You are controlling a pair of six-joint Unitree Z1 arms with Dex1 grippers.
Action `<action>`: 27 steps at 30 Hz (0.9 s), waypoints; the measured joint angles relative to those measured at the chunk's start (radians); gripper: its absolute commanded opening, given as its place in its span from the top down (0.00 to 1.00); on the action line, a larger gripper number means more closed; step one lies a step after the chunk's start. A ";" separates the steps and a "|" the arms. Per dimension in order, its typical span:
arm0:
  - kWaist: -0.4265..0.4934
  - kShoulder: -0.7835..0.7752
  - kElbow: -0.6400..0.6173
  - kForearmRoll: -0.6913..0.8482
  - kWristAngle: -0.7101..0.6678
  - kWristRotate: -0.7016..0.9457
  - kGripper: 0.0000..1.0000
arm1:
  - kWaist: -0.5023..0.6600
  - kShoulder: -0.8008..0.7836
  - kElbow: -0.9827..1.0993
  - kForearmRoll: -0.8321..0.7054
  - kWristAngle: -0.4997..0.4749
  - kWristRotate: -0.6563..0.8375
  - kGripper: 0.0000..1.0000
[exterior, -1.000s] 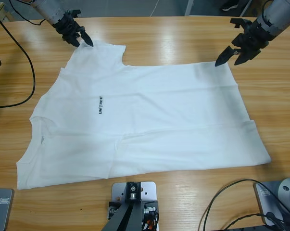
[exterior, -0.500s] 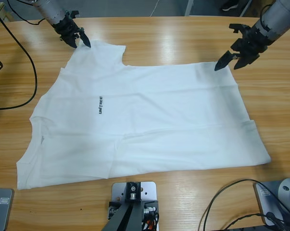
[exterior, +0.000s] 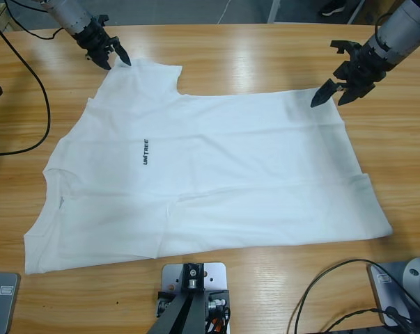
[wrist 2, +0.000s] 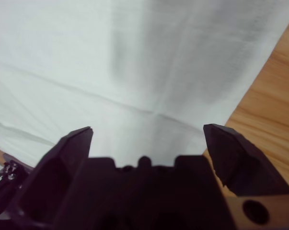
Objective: Fold clothes
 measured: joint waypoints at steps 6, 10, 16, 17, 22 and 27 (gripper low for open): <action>0.003 0.004 0.000 0.000 -0.035 -0.008 1.00 | 0.000 0.000 0.006 -0.004 0.000 0.000 0.06; 0.003 0.004 0.000 0.000 -0.035 -0.007 1.00 | 0.000 0.000 0.015 -0.009 0.000 0.000 0.06; 0.001 0.004 0.000 0.000 -0.026 0.017 1.00 | 0.000 0.000 0.021 -0.011 0.000 0.000 0.06; 0.000 0.004 0.000 0.000 -0.022 0.017 1.00 | 0.000 0.000 0.022 -0.011 0.000 0.000 0.06; -0.006 0.004 0.000 0.000 -0.002 0.014 0.89 | 0.000 0.000 0.024 -0.011 0.000 0.000 0.06; -0.011 -0.003 0.000 0.014 0.008 0.014 0.04 | -0.001 -0.003 0.024 -0.011 0.000 0.000 0.06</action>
